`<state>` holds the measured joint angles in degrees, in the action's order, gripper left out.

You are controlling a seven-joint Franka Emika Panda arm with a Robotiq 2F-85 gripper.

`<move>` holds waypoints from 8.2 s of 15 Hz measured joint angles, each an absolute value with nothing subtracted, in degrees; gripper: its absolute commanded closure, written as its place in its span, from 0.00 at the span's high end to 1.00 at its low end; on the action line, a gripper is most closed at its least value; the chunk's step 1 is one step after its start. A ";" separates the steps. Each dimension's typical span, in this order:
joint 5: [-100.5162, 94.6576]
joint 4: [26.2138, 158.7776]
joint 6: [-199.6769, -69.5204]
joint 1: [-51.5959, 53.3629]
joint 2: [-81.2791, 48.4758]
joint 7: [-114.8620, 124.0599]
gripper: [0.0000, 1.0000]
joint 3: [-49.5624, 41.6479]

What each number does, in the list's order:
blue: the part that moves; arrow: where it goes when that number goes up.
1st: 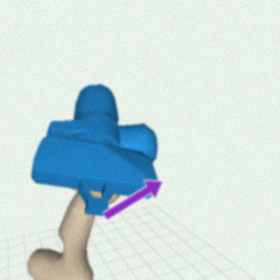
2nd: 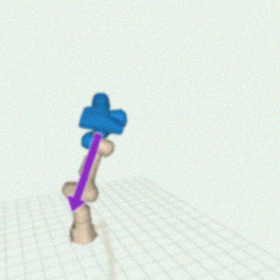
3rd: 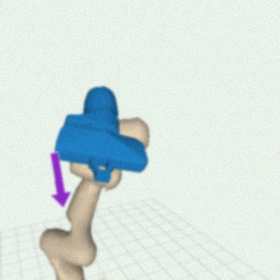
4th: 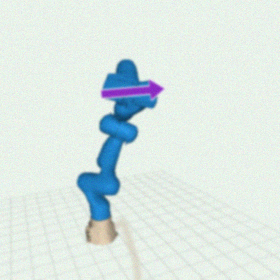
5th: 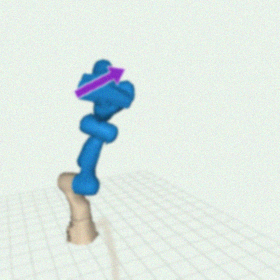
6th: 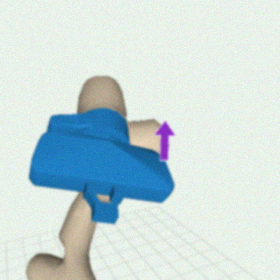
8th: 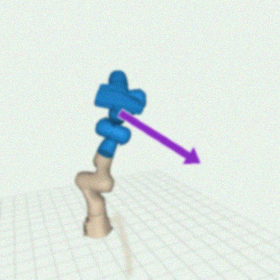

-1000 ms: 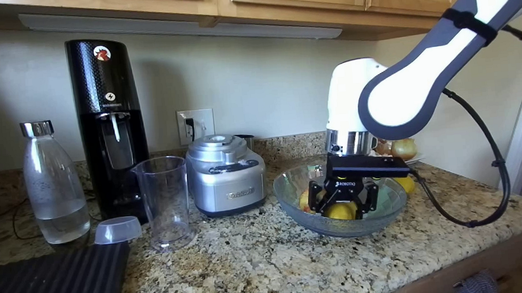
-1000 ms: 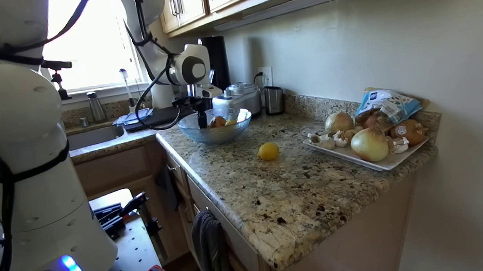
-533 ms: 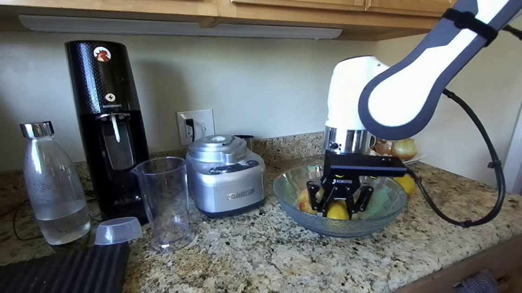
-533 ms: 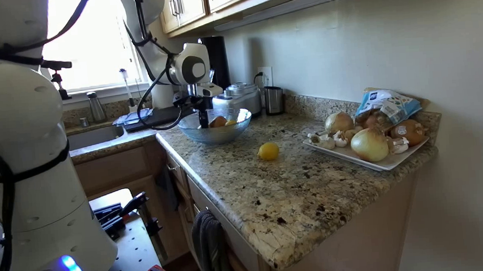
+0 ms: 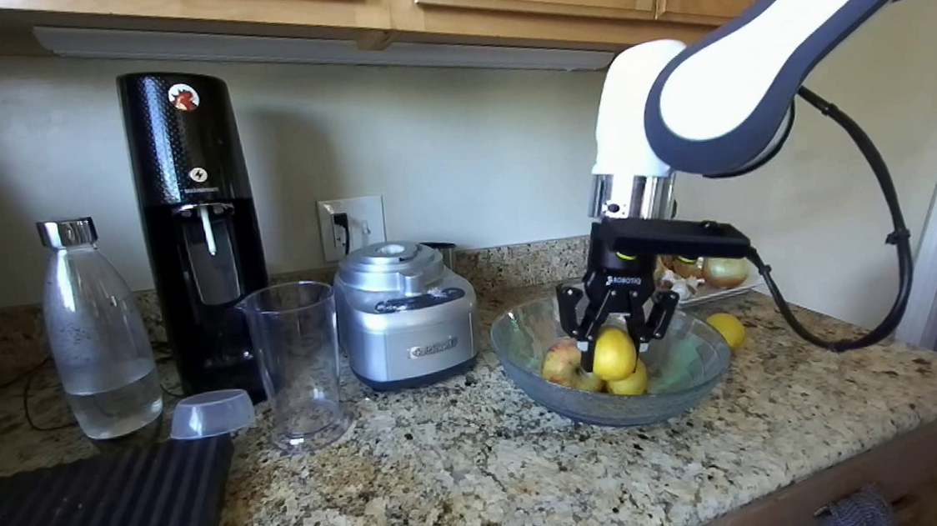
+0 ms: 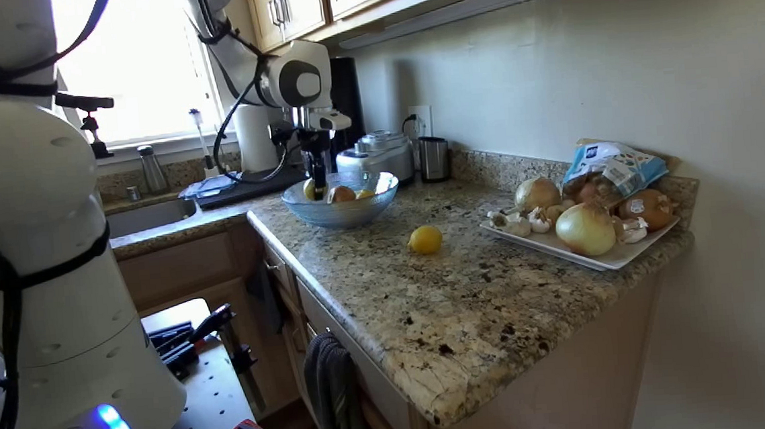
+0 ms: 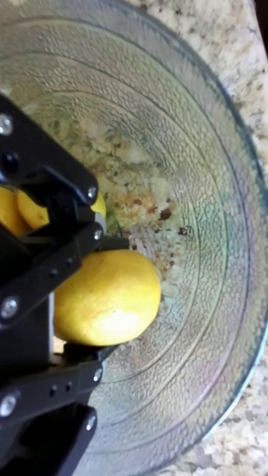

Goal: Take the lemons and apple out of the glass bowl and place them on the countertop

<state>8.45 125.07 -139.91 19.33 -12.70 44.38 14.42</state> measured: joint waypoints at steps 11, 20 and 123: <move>5.72 125.55 -128.74 11.28 1.10 43.90 0.27 9.24; 1.75 131.70 -133.92 6.24 0.92 49.51 0.27 5.27; 0.05 116.11 -140.72 19.99 -22.19 55.58 1.00 5.55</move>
<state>0.05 116.11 -140.72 19.99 -22.19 55.58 5.55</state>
